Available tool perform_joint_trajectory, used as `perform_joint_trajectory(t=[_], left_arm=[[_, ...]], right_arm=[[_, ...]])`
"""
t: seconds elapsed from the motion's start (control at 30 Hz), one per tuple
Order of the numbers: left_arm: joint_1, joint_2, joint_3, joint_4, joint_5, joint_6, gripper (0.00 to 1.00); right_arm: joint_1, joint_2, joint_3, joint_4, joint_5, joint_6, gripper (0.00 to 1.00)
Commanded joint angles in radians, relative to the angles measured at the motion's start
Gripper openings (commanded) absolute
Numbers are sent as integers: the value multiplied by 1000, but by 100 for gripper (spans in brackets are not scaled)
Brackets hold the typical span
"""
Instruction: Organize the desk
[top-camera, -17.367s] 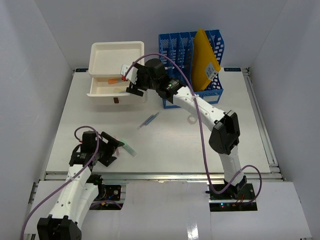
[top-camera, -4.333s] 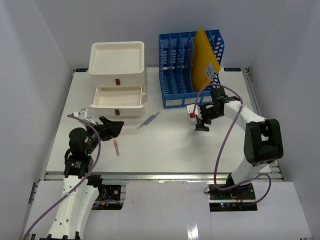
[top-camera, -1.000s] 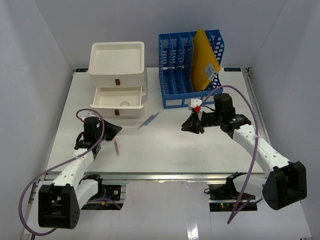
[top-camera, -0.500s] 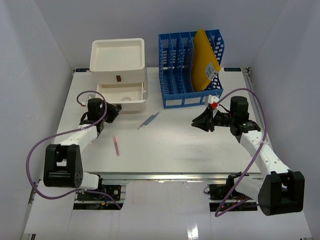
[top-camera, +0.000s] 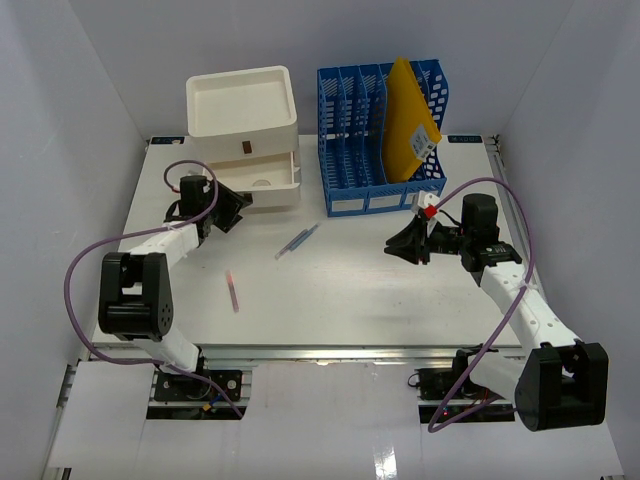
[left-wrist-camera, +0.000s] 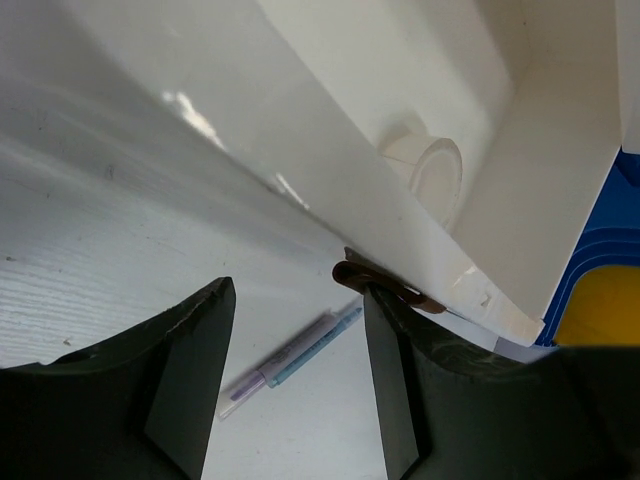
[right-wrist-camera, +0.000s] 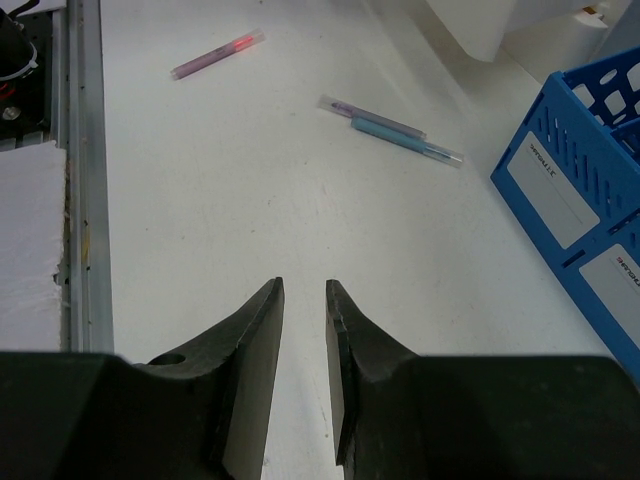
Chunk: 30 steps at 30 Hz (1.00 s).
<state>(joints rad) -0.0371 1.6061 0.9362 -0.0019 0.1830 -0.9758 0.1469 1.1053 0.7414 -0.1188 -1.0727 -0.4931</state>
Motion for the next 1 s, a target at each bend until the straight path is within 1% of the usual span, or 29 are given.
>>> perform_joint_trajectory(t=[0.0,0.1,0.2,0.3,0.37,0.43,0.6,0.8,0.9,0.97], left_arm=[[34,45,137,136,-84,-2,66],[36,88,185,125,-79,-12,67],[37,102,200,141,-87,-46,68],[71,66,157,189,-109,-114,68],[71,39,82,272,-118,-167,68],[71,9,17,344,-94,-207,67],[66,5,-49,455,15,-180,66],[62,12,-78,453,137,-85,67],[55,-19,-146,490,144,-85,66],[13,-35,-162,477,126,-85,65]], right_arm=[[-7,-16,2,28,-28,-1,30],[-9,-15,3,27,-27,-1,30],[-12,-15,1,27,-27,-1,30],[-13,-13,1,27,-26,-1,30],[-15,-11,2,27,-26,-2,30],[-15,-10,3,27,-30,-2,30],[-15,-10,3,28,-36,1,30],[-16,-21,3,28,-36,2,30],[-17,-22,3,28,-40,2,30],[-17,-20,3,29,-43,4,30]])
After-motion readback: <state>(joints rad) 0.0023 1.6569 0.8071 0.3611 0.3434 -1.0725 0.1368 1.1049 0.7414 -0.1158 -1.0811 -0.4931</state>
